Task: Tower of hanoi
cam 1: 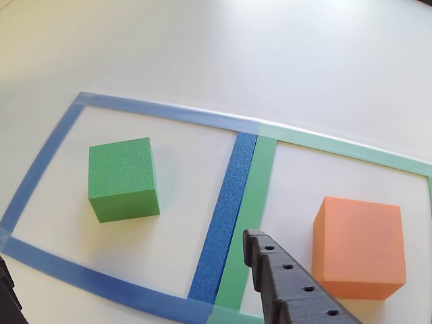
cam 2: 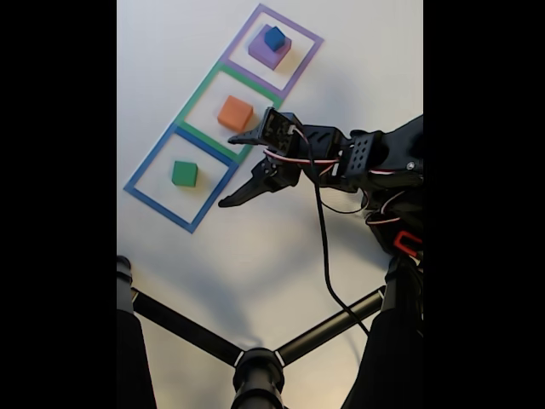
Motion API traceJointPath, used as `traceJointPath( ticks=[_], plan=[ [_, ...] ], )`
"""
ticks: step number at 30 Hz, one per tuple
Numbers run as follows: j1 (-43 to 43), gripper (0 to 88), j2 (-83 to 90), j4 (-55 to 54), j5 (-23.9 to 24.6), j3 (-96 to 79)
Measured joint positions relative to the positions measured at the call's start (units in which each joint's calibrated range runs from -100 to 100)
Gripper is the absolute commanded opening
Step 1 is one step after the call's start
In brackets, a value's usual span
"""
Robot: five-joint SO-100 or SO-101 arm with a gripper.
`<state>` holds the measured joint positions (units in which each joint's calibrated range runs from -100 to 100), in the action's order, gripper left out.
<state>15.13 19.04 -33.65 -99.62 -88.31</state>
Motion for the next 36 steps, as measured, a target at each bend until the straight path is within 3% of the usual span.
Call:
traceJointPath(
  ticks=[13, 36],
  plan=[
    [0.1, 43.0, -25.6, -15.9, -0.4, 12.7],
    [4.9, 35.6, -40.6, -22.1, 0.0, 24.5]
  ],
)
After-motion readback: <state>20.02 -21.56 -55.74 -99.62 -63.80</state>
